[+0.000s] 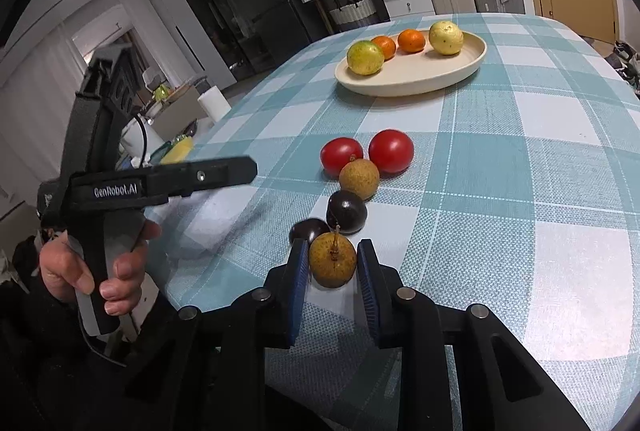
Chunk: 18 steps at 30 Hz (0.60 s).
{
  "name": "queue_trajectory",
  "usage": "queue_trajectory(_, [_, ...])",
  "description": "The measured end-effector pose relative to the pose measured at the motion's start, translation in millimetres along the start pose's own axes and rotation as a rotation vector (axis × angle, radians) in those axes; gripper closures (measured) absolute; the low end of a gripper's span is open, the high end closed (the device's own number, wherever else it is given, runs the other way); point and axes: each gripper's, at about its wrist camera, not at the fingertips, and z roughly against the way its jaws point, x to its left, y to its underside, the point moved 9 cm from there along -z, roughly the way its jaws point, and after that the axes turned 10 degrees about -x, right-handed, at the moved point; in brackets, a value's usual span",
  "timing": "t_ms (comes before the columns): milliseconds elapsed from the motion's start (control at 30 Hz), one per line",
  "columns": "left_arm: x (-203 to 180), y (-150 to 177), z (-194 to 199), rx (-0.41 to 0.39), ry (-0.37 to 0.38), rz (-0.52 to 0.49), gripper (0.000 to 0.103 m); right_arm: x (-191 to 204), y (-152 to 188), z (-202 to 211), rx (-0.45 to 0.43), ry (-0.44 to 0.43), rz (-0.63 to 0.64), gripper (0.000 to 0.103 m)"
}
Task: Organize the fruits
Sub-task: 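Lower the right tool onto the small brown pear and close it, then grasp the dark plum with the left tool while the right tool holds the brown pear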
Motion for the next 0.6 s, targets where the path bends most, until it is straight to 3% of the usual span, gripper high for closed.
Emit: queue_trajectory(600, [-62, 25, -12, 0.068, 0.120, -0.138, 0.001, -31, -15, 22, -0.076, 0.045, -0.084, 0.077])
